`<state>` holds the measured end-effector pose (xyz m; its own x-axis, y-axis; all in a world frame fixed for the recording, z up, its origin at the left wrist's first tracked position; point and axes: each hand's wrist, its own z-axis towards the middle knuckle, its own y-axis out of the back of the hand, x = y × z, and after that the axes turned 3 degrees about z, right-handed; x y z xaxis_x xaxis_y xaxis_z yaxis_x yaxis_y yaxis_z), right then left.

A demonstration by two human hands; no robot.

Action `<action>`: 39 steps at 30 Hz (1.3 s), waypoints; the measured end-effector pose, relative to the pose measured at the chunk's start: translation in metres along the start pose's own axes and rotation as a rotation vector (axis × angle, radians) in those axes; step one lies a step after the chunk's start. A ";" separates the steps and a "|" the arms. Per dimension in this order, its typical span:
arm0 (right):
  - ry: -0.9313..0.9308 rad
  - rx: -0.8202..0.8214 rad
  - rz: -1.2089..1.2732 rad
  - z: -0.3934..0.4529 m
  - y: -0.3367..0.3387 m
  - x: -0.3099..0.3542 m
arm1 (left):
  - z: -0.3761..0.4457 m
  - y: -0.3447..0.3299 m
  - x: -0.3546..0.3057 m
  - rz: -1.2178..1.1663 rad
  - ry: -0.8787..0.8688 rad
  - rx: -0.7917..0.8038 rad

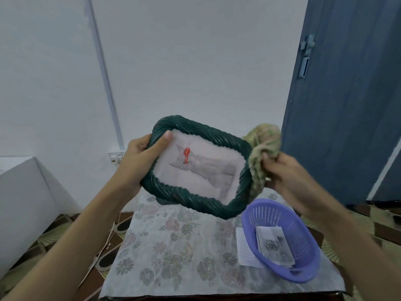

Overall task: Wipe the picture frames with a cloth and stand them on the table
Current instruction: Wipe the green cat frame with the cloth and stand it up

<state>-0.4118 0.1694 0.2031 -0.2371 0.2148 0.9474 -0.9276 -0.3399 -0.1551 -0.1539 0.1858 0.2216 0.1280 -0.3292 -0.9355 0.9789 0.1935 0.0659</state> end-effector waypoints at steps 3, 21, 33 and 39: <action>0.167 -0.197 -0.078 0.003 -0.019 -0.007 | -0.002 -0.005 0.000 -0.052 0.006 0.028; 0.052 -0.256 -0.277 0.004 -0.027 -0.037 | -0.009 -0.012 0.014 -0.147 -0.034 -0.208; 0.160 -0.605 -0.299 0.020 -0.031 -0.039 | -0.014 -0.021 0.019 -0.217 -0.039 -0.233; 0.102 -0.356 -0.266 0.010 -0.029 -0.041 | -0.012 -0.020 0.022 -0.212 -0.021 -0.244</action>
<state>-0.3723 0.1619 0.1717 0.0124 0.3477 0.9375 -0.9974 0.0711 -0.0132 -0.1730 0.1855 0.1959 -0.0691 -0.4043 -0.9120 0.9174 0.3335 -0.2173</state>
